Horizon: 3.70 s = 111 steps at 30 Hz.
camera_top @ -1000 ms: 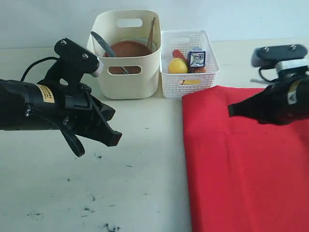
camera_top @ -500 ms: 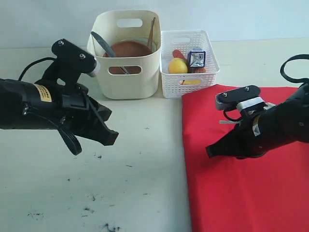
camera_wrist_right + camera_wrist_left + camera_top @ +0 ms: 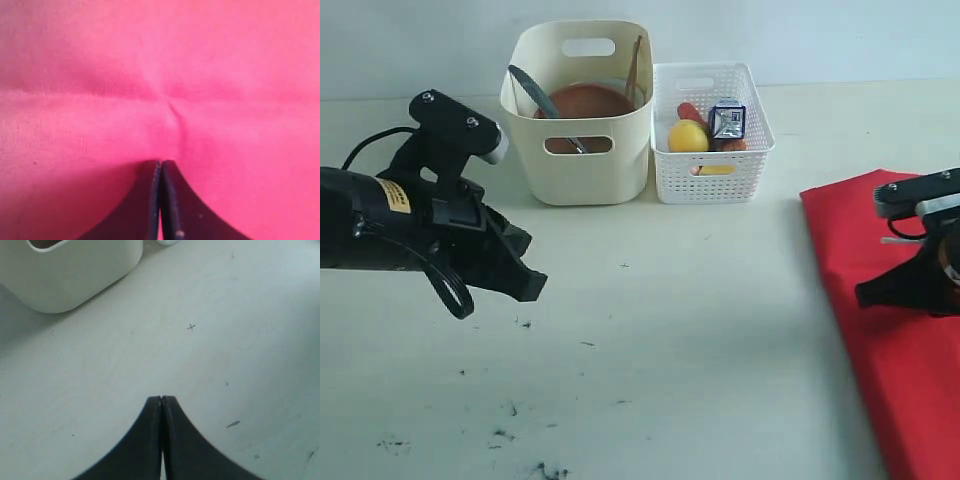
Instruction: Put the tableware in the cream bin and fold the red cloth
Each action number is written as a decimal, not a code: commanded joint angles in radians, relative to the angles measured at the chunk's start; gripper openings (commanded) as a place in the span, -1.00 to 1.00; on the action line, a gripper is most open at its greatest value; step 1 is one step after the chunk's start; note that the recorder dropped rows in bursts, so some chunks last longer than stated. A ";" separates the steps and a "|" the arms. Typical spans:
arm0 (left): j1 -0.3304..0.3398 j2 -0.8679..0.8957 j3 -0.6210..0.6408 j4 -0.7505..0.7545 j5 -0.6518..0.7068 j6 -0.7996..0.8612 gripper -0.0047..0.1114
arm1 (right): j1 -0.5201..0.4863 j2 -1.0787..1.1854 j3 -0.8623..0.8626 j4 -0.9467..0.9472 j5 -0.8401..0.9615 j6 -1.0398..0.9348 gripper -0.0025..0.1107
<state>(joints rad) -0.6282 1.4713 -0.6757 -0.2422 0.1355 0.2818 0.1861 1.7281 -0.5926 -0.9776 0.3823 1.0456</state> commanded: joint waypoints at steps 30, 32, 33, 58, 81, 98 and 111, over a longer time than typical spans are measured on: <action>0.001 -0.006 0.021 -0.015 -0.040 -0.057 -0.92 | -0.307 0.333 -0.607 0.109 -0.159 -0.180 -0.96; 0.001 -0.006 0.021 -0.035 -0.040 -0.057 -0.92 | -0.341 0.387 -0.635 0.109 -0.182 -0.180 -0.96; 0.001 -0.006 0.021 -0.038 -0.040 -0.057 -0.92 | -0.345 0.419 -0.654 0.111 -0.174 -0.180 -0.96; 0.001 -0.004 0.021 -0.035 -0.055 -0.050 -0.92 | -0.201 0.357 -0.842 0.163 0.107 -0.265 -0.96; 0.001 -0.004 0.021 -0.035 -0.021 -0.053 -0.92 | -0.230 0.609 -0.886 0.061 -0.144 -0.180 -0.96; 0.001 -0.419 0.254 -0.079 -0.176 -0.059 -0.92 | -0.240 -0.027 -0.374 0.088 -0.523 0.039 -0.96; 0.001 -1.013 0.610 -0.160 -0.423 -0.059 -0.92 | -0.240 -0.643 0.307 0.481 -1.021 -0.325 -0.96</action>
<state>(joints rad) -0.6282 0.5338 -0.1211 -0.3870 -0.2363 0.2285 -0.0529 1.2038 -0.4075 -0.5328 -0.5334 0.7825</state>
